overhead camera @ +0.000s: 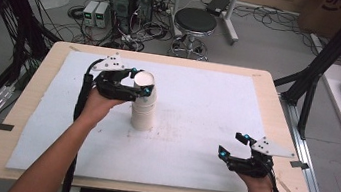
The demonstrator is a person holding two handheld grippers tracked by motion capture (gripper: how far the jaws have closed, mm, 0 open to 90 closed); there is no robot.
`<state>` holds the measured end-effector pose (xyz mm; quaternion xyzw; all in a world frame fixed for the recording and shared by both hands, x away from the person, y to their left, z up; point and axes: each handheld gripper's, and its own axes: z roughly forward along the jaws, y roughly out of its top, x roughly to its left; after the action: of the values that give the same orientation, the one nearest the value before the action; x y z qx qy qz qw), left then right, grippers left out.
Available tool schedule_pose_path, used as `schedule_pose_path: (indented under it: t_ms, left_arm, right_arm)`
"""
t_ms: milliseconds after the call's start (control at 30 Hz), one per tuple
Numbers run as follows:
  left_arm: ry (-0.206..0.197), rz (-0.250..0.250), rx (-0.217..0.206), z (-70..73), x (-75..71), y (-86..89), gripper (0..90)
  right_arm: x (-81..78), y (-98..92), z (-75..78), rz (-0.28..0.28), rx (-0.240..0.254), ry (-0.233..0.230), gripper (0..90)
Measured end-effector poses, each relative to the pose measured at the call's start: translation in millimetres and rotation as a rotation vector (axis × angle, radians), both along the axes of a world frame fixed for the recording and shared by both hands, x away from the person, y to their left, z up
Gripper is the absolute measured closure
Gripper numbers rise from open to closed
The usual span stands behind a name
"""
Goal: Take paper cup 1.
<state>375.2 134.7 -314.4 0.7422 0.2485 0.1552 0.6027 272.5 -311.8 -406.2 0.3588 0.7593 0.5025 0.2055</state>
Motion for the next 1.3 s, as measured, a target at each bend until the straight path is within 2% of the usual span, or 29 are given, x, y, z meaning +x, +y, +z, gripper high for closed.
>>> schedule_pose_path:
  t_ms: [167,500,667,800,1033,1200,1300]
  left_arm:
    - [-0.008,0.009,-0.047,16.6,-4.0,5.8,35.4]
    - [-0.060,0.019,-0.147,44.0,-16.8,20.9,35.7]
    - [-0.087,0.041,-0.153,49.5,-25.5,32.9,35.7]
    - [-0.098,0.065,-0.131,46.1,-35.2,44.9,35.7]
    - [-0.093,0.096,-0.094,27.2,-52.5,62.8,35.6]
    - [-0.057,0.117,-0.104,9.3,-54.9,75.7,35.5]
    - [-0.042,0.115,-0.112,2.7,-55.6,77.7,35.5]
  right_arm:
    - [0.0,0.2,-0.1,0.000,0.002,0.000,17.4]
    - [0.4,1.9,-0.4,0.004,-0.001,-0.004,17.4]
    - [1.3,2.0,-0.6,0.002,-0.002,-0.005,17.5]
    - [2.9,4.0,-0.3,0.007,-0.004,-0.002,17.4]
    - [3.9,9.0,2.4,0.021,0.000,-0.010,17.4]
    - [5.5,8.8,1.1,0.022,0.003,-0.003,17.4]
    - [5.0,9.3,1.6,0.026,0.001,-0.004,17.4]
